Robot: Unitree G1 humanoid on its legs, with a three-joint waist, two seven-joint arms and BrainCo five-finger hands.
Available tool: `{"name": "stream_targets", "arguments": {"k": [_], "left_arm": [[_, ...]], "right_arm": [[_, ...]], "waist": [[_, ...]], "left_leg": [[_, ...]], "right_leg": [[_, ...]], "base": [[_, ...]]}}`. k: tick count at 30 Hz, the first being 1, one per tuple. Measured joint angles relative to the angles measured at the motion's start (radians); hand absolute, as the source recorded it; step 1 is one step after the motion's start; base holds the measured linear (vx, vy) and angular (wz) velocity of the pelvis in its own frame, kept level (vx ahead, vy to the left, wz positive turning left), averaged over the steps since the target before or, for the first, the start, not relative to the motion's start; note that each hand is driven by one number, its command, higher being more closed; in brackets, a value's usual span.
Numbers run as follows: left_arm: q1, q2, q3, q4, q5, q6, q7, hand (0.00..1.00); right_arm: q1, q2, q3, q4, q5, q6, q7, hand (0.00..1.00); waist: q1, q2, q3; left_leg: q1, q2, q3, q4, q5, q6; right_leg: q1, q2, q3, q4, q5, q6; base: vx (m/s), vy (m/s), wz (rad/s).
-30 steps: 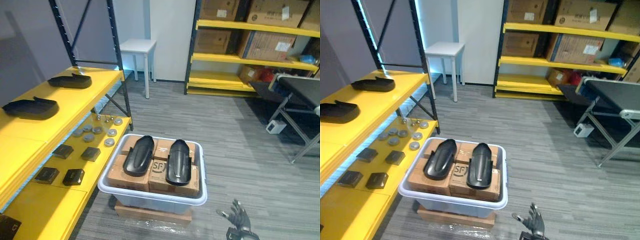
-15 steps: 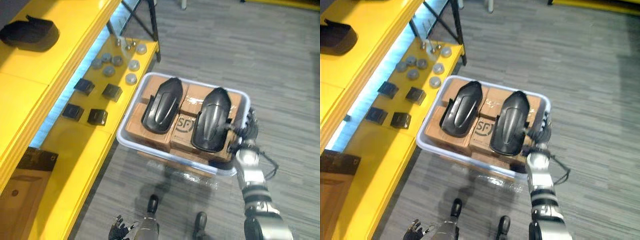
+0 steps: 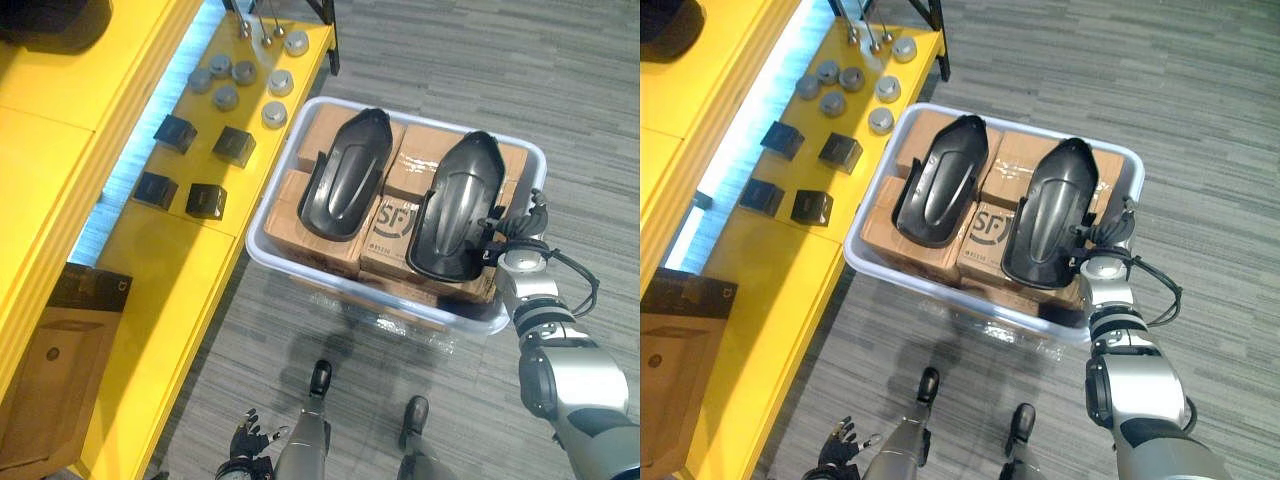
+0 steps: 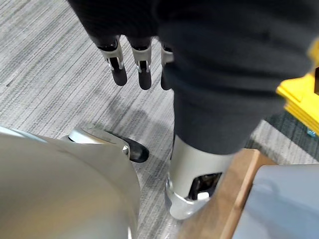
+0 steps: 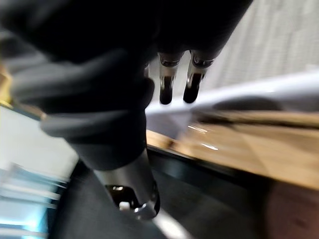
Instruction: Walk over and take plastic housings, then place them on the shelf
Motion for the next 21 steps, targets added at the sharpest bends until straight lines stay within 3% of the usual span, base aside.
{"name": "stream_targets", "arguments": {"k": [7,15,19,21], "left_arm": [[-0.009,0.001,-0.003,0.000,-0.009,0.000,-0.005,0.00],[-0.013,-0.005,-0.020,-0.019,-0.011,0.010,-0.009,0.00],[0.036,-0.018,-0.037,-0.176,-0.006,0.013,-0.004,0.00],[0.105,-0.022,-0.036,-0.412,-0.006,0.010,0.004,0.00]], "right_arm": [[-0.051,-0.111,0.059,0.082,-0.044,0.025,0.089,1.00],[-0.034,-0.137,0.094,0.087,-0.155,0.049,0.101,1.00],[0.043,-0.118,0.094,-0.017,-0.227,0.069,0.080,1.00],[0.123,-0.112,0.093,-0.185,-0.271,0.074,0.056,1.00]], "waist": [[0.013,0.002,0.004],[0.022,0.005,0.005],[0.012,0.006,0.007],[-0.010,0.005,0.008]], "left_leg": [[-0.047,-0.005,-0.022,0.011,0.003,0.002],[-0.021,-0.009,-0.025,0.014,0.017,0.003],[0.032,-0.010,-0.026,0.010,0.017,0.003],[0.069,-0.013,-0.027,0.003,0.017,0.003]], "right_leg": [[-0.031,0.000,-0.016,0.001,0.003,0.001],[-0.004,-0.004,-0.024,0.008,-0.004,0.002],[0.052,-0.005,-0.025,0.007,-0.006,-0.001],[0.089,-0.008,-0.028,0.001,-0.006,-0.001]], "base": [[-0.01,0.015,0.06],[0.07,-0.014,0.04],[0.05,-0.014,0.06],[0.02,-0.002,0.07]]}}
